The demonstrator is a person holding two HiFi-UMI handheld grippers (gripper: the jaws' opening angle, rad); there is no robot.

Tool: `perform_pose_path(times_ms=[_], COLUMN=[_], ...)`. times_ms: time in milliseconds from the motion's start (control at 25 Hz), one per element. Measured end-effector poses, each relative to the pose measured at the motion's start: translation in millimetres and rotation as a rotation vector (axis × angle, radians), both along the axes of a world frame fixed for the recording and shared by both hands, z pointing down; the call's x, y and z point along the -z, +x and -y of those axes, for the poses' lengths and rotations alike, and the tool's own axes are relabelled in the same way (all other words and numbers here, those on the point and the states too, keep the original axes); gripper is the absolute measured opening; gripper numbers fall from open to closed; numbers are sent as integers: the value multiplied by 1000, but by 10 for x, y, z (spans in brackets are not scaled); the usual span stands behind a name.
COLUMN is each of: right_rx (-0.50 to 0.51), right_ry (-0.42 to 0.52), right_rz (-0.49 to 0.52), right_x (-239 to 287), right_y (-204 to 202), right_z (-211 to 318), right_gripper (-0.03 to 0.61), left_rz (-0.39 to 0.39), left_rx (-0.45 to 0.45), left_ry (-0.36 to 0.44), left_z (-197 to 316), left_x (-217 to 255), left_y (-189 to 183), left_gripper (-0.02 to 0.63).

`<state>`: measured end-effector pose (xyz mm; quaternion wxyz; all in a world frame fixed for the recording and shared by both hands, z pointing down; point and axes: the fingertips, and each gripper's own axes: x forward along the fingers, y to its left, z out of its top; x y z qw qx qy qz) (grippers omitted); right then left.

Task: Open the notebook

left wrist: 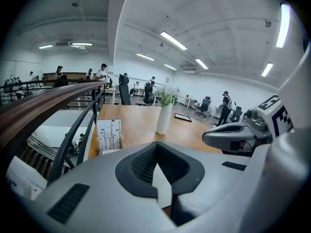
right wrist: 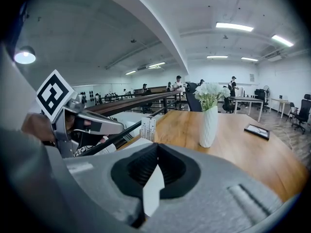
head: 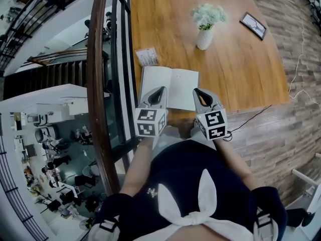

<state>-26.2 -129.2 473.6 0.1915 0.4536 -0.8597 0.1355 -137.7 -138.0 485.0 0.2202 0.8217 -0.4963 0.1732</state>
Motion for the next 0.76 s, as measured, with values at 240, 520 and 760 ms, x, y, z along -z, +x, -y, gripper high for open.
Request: perform_pose_path(times_ms=[240,520,760], right_rx=[18,41,45], right_ry=[-7,-8,-12], right_rz=[6,-3,-7], right_x=[24,9,13], right_y=[-26,-36,-27], right_z=[-89,-188,-238], right_gripper=[-3,-3,-3], left_rz=[-7,-11,-19], left_rx=[-26,-34,-49], left_ry=[-2,-24,-20], left_z=[-90,-228,-264], left_x=[54,-50,-34], left_y=[156,234,292], left_gripper=[17,17,17])
